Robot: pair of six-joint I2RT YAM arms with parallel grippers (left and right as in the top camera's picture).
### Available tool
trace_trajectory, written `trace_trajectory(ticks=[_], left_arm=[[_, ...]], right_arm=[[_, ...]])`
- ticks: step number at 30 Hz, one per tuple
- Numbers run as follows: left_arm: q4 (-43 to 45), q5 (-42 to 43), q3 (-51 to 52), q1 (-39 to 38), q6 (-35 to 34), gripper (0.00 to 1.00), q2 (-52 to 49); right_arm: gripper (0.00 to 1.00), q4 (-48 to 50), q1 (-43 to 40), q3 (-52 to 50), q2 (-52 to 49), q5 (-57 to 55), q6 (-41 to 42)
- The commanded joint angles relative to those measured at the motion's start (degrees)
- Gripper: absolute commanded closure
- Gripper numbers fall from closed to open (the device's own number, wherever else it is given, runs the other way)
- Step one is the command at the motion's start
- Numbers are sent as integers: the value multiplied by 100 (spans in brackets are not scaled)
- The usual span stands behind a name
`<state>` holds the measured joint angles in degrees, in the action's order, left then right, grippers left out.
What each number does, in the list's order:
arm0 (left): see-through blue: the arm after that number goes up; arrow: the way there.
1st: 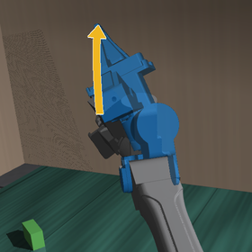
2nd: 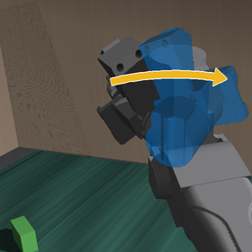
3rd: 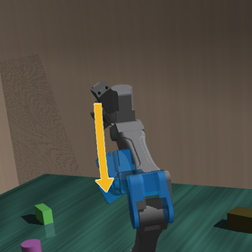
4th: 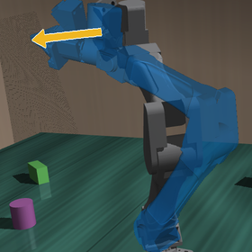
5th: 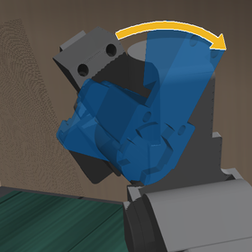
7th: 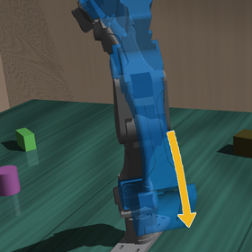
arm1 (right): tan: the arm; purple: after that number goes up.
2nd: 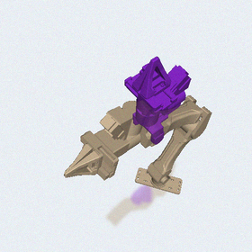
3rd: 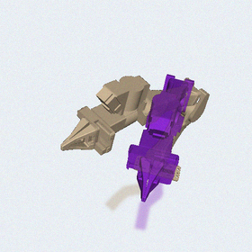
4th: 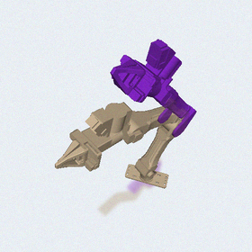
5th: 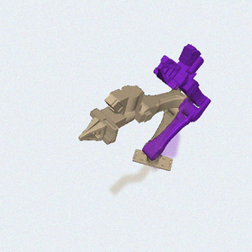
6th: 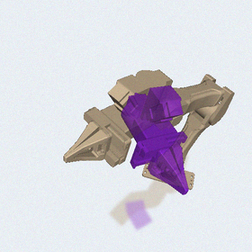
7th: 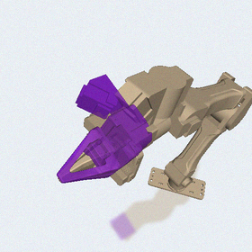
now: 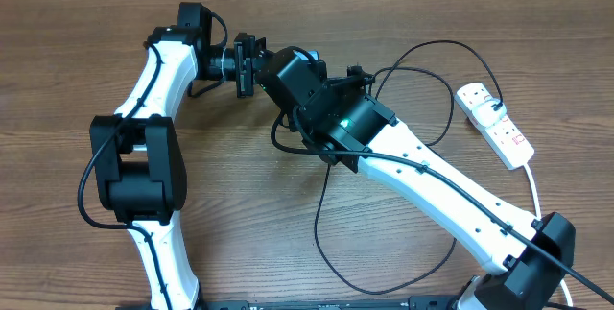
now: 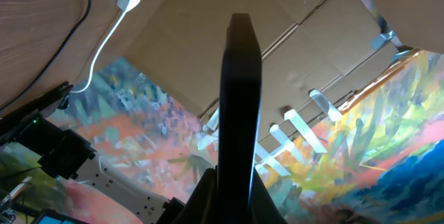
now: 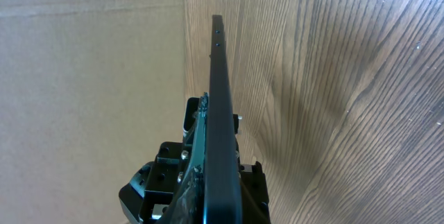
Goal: Plug charger to phone and switch on socket
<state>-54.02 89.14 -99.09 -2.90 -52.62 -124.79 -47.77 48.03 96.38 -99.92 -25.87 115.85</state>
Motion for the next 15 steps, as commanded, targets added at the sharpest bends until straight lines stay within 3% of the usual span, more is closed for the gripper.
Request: trace_trajectory(ticks=[1,6,8,10,15], left_arm=[[9,144,-125,-22,-168,96,33],[11,144,-125,-22,-160,96,33],[11,144,-125,-22,-153,96,33],[15,144,-127,-22,-72,96,33],[105,-26,-125,-11,225,96,33]], right_arm=[[89,59,22,210,177,50,297],[67,308,22,212,177,44,-415],[65,337,15,212,179,-13,-682],[46,337,13,212,205,-168,-850],[23,334,2,212,636,-949,-1954]])
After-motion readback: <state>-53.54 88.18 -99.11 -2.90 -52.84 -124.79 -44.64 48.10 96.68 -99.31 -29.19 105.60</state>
